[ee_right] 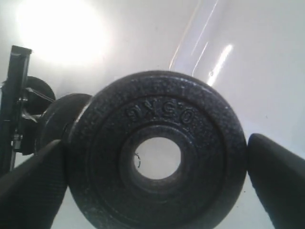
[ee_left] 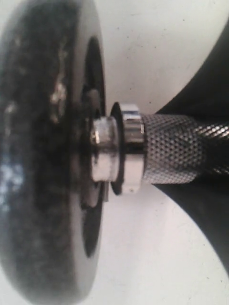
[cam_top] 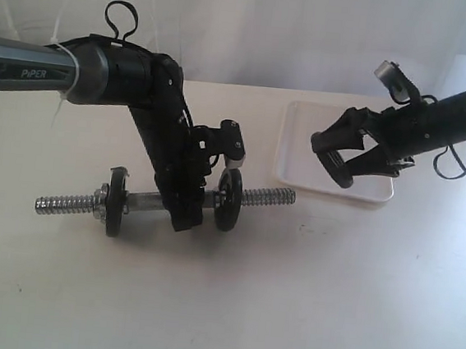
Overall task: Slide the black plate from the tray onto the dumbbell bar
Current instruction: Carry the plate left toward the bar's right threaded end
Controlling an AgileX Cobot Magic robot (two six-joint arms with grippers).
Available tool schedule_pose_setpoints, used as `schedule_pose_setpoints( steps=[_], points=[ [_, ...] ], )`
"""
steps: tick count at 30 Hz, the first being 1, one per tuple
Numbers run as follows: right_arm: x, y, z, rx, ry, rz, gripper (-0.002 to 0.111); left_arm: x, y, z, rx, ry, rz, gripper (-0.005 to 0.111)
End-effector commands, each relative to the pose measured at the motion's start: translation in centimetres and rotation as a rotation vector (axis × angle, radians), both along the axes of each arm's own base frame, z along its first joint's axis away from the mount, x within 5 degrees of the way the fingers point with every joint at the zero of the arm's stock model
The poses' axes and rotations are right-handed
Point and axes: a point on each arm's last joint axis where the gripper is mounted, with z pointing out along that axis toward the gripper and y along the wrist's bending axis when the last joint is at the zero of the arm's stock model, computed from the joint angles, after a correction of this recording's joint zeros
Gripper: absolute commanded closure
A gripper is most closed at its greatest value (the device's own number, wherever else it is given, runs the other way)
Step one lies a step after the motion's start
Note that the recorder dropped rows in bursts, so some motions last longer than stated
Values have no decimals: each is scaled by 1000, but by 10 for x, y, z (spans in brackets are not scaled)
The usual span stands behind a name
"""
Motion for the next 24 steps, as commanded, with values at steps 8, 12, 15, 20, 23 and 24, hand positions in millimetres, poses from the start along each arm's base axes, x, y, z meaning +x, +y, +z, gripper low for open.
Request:
schedule_pose_setpoints(
  steps=[8,12,15,20,23,24],
  points=[
    [-11,-17,5,268,-79,-83,108,8,-7,13,-119,-82,56,107],
    [-16,-17,-1,240,-71,-55,108,8,-7,14,-127,-83,42,107],
    [-18,-17,-4,209,-69,-25,108,8,-7,14,-124,-90,23,107],
    [-19,-16,-5,199,-72,-10,108,8,-8,14,-134,-94,26,107],
    [-19,-12,-4,200,-78,0,108,7,-10,15,-156,-90,10,107],
    [-19,-11,-4,202,-78,1,108,7,-11,16,-171,-90,1,107]
  ],
)
